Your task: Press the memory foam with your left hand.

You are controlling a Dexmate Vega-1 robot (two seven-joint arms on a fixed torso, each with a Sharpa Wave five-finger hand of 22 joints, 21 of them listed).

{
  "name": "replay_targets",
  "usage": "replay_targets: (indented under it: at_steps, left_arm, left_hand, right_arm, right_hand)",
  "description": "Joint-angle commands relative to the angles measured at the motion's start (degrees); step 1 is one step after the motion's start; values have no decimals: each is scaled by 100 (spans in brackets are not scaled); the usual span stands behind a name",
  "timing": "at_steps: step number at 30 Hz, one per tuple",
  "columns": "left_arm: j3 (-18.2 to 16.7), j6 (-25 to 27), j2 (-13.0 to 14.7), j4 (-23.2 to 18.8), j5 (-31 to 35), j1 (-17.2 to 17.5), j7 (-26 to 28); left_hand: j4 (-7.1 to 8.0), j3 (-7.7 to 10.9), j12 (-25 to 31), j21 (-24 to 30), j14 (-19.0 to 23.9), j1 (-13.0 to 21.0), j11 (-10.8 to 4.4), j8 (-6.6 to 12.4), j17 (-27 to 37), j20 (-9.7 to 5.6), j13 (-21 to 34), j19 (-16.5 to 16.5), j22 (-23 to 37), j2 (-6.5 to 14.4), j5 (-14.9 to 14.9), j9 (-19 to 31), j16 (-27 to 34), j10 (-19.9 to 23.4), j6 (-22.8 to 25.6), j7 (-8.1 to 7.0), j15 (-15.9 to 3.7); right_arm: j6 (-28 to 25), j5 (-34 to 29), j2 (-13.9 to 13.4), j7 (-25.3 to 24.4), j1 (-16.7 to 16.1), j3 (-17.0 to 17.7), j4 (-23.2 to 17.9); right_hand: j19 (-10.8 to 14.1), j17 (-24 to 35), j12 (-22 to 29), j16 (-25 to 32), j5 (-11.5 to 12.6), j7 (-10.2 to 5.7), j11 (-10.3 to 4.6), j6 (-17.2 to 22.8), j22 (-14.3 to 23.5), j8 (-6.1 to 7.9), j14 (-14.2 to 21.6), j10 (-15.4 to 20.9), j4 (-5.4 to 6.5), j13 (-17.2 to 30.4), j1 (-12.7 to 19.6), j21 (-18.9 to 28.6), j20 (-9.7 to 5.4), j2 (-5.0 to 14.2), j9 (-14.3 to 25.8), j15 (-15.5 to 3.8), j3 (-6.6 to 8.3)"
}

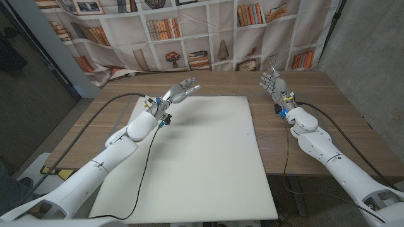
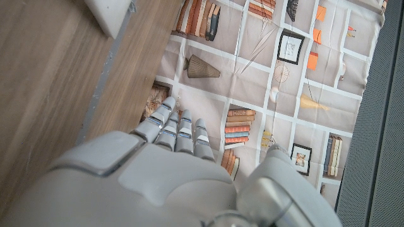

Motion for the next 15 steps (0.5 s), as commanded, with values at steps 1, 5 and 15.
replay_targets:
  at_steps: [1, 5, 15]
  left_arm:
    - [318, 340, 167, -206, 605, -126, 393]
    - [442, 481, 218, -279, 876, -192, 506]
    - [657, 821, 292, -429, 1303, -273, 726]
  left_hand:
    - [-32, 10, 28, 15, 130, 62, -92, 53, 21, -21, 5, 128, 17, 41, -18, 23, 30, 140, 160, -35, -43]
    - [-45, 14, 34, 22, 203, 96, -122, 72, 23, -44, 6, 191, 19, 56, -25, 24, 36, 219, 264, -59, -59]
    - [-70, 25, 54, 27, 325, 168, -213, 109, 24, -40, 6, 296, 24, 91, -41, 26, 35, 411, 481, -157, -119]
  right_arm:
    - [19, 8, -19, -7, -42, 21, -22]
    - [7, 14, -17, -14, -42, 22, -28]
    - [-49, -3, -59, 9, 0, 11, -70]
  right_hand:
    - [59, 9, -2, 11, 13, 0, 23, 39, 32, 12, 64, 63, -28, 27, 51, 0, -20, 3, 30, 0, 8]
    - [60, 9, -2, 11, 13, -3, 26, 44, 32, 13, 69, 71, -31, 27, 52, -4, -36, 5, 30, -9, 8]
    - [69, 9, -1, 10, 13, 4, 33, 55, 32, 16, 78, 89, -37, 27, 54, -10, -43, 9, 30, -10, 9]
